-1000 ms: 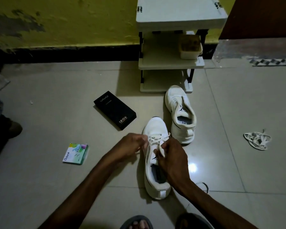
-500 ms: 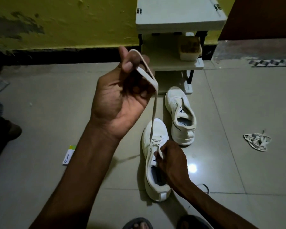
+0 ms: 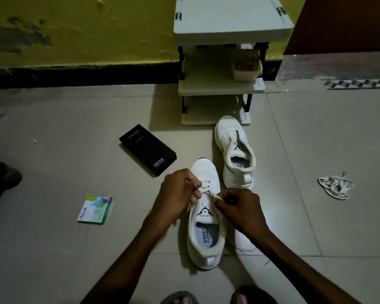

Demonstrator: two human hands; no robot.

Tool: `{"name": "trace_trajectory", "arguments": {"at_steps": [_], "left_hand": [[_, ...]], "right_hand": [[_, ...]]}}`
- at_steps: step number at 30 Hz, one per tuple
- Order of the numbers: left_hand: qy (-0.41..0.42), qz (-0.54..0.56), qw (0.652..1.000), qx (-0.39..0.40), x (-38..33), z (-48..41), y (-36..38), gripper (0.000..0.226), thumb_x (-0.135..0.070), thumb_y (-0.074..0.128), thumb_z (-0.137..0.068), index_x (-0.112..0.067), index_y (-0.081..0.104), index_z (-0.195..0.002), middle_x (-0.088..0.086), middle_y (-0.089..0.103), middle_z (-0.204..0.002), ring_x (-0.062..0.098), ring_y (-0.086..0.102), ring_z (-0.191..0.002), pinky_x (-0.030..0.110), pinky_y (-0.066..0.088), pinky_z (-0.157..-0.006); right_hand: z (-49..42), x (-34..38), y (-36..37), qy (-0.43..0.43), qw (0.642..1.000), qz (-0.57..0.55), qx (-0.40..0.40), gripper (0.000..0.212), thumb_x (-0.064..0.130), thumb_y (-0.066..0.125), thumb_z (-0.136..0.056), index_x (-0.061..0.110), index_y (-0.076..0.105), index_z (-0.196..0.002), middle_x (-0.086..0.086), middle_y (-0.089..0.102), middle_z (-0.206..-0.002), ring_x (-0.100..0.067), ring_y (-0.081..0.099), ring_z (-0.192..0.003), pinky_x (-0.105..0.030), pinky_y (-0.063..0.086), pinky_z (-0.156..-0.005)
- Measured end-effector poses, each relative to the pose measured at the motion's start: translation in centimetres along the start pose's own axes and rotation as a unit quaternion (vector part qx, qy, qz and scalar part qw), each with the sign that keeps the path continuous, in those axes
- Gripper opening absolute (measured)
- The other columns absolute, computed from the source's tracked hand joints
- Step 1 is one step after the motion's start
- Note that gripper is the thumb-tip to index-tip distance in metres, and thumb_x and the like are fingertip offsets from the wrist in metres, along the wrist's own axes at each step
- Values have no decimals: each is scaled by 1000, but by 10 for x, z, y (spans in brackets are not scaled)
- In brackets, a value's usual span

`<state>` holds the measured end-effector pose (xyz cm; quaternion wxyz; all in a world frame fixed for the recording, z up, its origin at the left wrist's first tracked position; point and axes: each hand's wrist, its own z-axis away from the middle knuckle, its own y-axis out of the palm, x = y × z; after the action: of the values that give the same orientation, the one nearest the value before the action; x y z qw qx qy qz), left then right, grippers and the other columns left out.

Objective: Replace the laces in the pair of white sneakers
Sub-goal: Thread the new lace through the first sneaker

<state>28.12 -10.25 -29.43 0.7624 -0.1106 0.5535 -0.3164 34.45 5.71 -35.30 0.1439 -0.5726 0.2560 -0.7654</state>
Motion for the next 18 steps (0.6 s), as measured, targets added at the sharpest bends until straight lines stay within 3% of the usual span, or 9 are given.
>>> {"name": "trace_trajectory", "arguments": {"at_steps": [3, 6, 9, 12, 15, 18], "left_hand": [[-27, 13, 1000, -8, 11, -8, 8, 34, -27, 44, -102, -16, 67, -79, -3, 64, -67, 11, 57, -65, 26, 41, -66], [-84, 102, 991, 29, 17, -17, 10, 29, -1, 38, -96, -12, 65, -92, 2, 63, -76, 11, 55, -64, 19, 44, -61], [-78, 178, 981, 19, 19, -15, 10, 33, 14, 30, -90, -3, 54, -104, 13, 65, -75, 15, 58, -56, 17, 46, -49], [-53, 183, 982, -6, 23, -10, 12, 25, 12, 35, -92, -7, 51, -96, 12, 68, -74, 16, 59, -57, 18, 45, -49], [-28, 140, 990, -1, 25, -7, 15, 23, 6, 46, -94, -6, 62, -83, 8, 68, -70, 12, 61, -58, 18, 49, -56], [-4, 90, 996, -16, 22, -5, 21, 16, 3, 57, -90, -8, 67, -83, 7, 71, -75, 10, 67, -62, 19, 54, -63]], "right_hand": [[-4, 0, -3, 59, 997, -47, 20, 16, 26, 74, -82, 28, 71, -67, 13, 69, -68, 3, 62, -64, -17, 47, -62], [-6, 0, -4, 99, 990, -97, 36, 15, 22, 75, -82, 25, 73, -68, 8, 69, -68, 0, 59, -60, -19, 47, -62], [-6, 0, -5, 123, 981, -143, 47, 9, 20, 76, -82, 19, 75, -73, 0, 72, -74, -6, 61, -63, -27, 52, -67], [-6, 0, -6, 136, 976, -161, 57, 8, 20, 76, -82, 17, 75, -74, -3, 73, -74, -7, 60, -62, -25, 51, -63], [-7, -2, -7, 144, 972, -174, 67, 12, 19, 74, -83, 16, 74, -72, 1, 68, -66, -5, 55, -57, -20, 43, -56], [-8, -3, -8, 154, 964, -196, 88, 12, 19, 74, -83, 18, 75, -71, 3, 69, -66, -7, 56, -59, -23, 44, -59]]}}
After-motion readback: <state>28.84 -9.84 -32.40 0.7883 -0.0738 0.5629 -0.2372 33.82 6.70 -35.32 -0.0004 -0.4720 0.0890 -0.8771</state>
